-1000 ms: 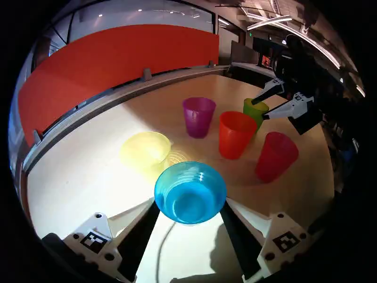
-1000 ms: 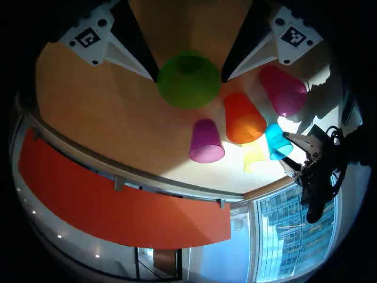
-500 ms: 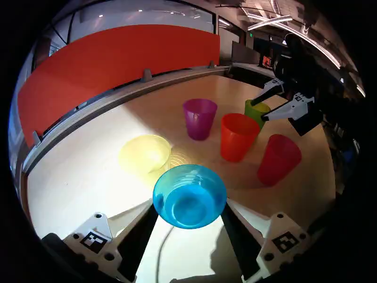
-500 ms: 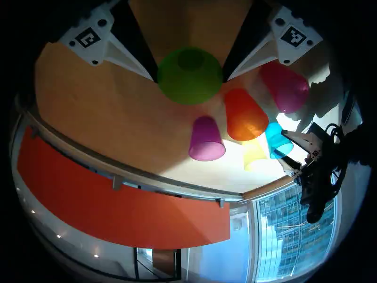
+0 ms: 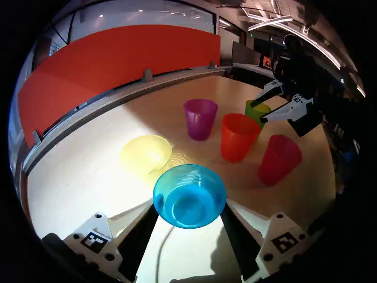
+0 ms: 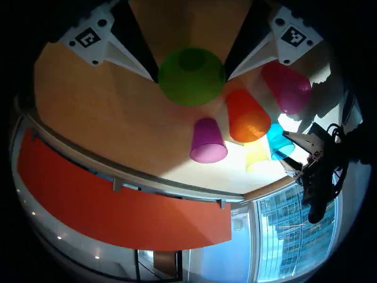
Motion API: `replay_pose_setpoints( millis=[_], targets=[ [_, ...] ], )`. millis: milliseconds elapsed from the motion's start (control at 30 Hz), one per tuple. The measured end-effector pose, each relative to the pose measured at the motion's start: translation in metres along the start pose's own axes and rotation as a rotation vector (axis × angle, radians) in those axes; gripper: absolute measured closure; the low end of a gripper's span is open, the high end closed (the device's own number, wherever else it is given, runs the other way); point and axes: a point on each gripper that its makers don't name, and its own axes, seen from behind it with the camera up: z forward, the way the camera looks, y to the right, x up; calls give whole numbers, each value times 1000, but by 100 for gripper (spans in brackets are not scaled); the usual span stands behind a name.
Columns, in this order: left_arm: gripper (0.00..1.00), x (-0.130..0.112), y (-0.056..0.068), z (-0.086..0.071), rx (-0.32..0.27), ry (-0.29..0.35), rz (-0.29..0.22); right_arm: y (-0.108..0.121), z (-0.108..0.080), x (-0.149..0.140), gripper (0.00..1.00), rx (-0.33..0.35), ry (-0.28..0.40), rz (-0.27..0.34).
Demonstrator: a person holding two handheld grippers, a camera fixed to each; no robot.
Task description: Pour water
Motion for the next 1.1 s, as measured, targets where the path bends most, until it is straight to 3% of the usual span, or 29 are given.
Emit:
replay_pose_setpoints(
  millis=[167, 600, 800, 1100],
  targets=[
    [16, 0, 0, 0, 1, -1, 2, 0, 3, 1, 6, -3, 2, -5],
    [16, 5, -3, -7, 19, 26, -4, -3, -2, 8, 7, -5, 27, -7],
    [16, 15, -4, -20, 32, 58, -15, -6, -14, 21, 7, -7, 55, -14],
    [16, 39, -6, -51, 72, 130, -26, -15, -39, 46, 7, -21, 110, -30]
  ],
)
